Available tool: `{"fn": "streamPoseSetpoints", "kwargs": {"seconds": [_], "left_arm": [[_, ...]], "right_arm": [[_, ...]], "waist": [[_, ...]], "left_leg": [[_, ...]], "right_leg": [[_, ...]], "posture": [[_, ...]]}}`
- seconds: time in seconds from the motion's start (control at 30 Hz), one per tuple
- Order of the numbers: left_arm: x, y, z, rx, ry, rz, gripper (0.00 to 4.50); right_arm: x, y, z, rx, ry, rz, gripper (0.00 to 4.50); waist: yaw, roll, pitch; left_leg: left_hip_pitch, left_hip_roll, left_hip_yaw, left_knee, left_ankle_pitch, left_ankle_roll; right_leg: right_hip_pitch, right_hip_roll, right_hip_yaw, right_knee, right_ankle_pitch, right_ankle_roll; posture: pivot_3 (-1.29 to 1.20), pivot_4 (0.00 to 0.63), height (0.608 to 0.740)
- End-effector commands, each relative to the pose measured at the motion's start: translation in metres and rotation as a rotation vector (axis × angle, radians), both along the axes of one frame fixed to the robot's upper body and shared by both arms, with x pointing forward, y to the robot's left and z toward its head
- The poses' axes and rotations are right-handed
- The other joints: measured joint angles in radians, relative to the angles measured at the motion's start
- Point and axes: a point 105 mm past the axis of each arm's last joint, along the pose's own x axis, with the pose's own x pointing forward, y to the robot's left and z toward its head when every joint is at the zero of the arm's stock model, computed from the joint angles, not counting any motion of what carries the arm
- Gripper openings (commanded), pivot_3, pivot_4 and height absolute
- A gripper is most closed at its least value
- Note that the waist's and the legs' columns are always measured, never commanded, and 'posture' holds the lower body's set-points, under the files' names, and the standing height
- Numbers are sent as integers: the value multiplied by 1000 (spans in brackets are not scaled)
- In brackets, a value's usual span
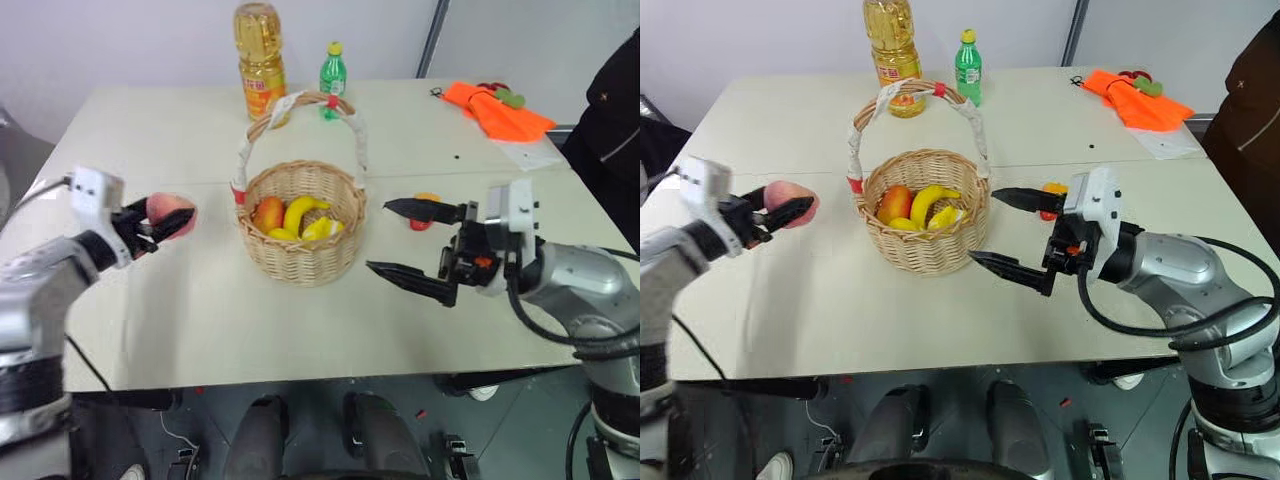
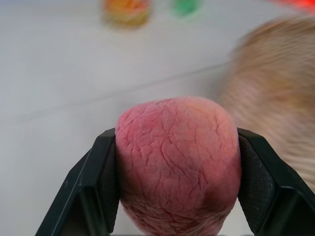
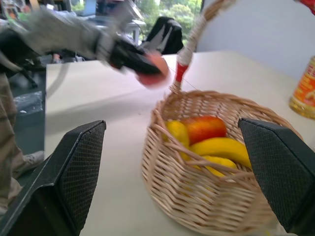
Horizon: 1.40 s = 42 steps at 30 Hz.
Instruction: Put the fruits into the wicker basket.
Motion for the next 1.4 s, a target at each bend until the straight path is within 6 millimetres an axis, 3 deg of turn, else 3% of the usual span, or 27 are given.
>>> {"fn": "streamPoseSetpoints", "kwargs": {"seconds": [0.03, 0.13, 0.27, 0.47, 0.53, 0.6, 0.73, 0.8, 0.97, 1.2, 1.4], "left_arm": [[-24, -55, 34, -31, -106, -230, 2609], [-15, -84, 31, 40, -114, -235, 2609], [22, -119, 22, 66, -65, -139, 2609], [45, -143, 0, 142, -21, -112, 2609], [42, -147, 1, 124, -24, -141, 3643], [40, -146, 5, 94, -31, -155, 4455], [23, -139, 11, 52, -66, -234, 4455], [5, -138, 12, 60, -108, -323, 4455], [-29, -114, -3, 74, -62, -420, 4455], [-33, -93, -11, 80, -39, -360, 4455], [-35, -102, -5, 40, -80, -392, 4455]], "right_arm": [[10, -15, 5, 0, -29, -37, 4500], [20, -23, 0, 14, -13, -80, 4500], [30, -32, -12, 37, 7, -155, 4500], [36, -32, -20, 44, 12, -247, 4500], [46, -38, -27, 29, 27, -333, 4500], [58, -43, -33, 37, 47, -425, 4500], [81, -49, -42, 45, 52, -588, 4500], [96, -59, -50, 48, 79, -705, 4500], [130, -78, -63, 74, 108, -914, 4500], [155, -82, -86, 91, 206, -969, 4500], [167, -78, -97, 103, 279, -954, 4500]], "waist": [[10, 1, -1], [5, 1, -1], [5, 0, -1], [-21, 1, -1], [-24, 1, -1], [-22, 1, -1], [-25, 1, -1], [-26, 1, -1], [-24, 1, 0], [-24, 1, 0], [-25, 1, 0]], "left_leg": [[1, -1, 1, 1, 0, 0], [2, -3, 6, 2, 0, 0], [2, -2, 6, 3, 0, 0], [1, -1, 5, -1, 0, 0], [1, 0, 5, -1, 0, 0], [1, 0, 5, -1, 0, 0], [1, 0, 6, -1, 0, 0], [1, 0, 6, -1, 0, 0], [1, 0, 6, -2, 0, 0], [0, -1, 7, 0, 0, 0], [0, -1, 7, -1, 0, 0]], "right_leg": [[2, -1, 0, -1, 0, 0], [5, -3, 0, -1, 0, 0], [5, 1, 1, -1, 1, 2], [1, 4, 2, 1, 2, 8], [-1, 4, 2, 2, 2, 8], [-1, 5, 2, 2, 2, 8], [-1, 4, 2, 2, 2, 7], [-1, 4, 3, 2, 2, 7], [-2, 4, 3, 2, 1, 4], [-1, 3, 3, 1, 0, 3], [-1, 3, 3, 1, 2, 6]], "posture": [[0, 150, 740], [0, 150, 740], [0, 150, 740], [0, 150, 740], [0, 150, 740], [0, 150, 740], [0, 150, 740], [0, 150, 740], [0, 150, 740], [0, 150, 740], [0, 150, 740]]}}
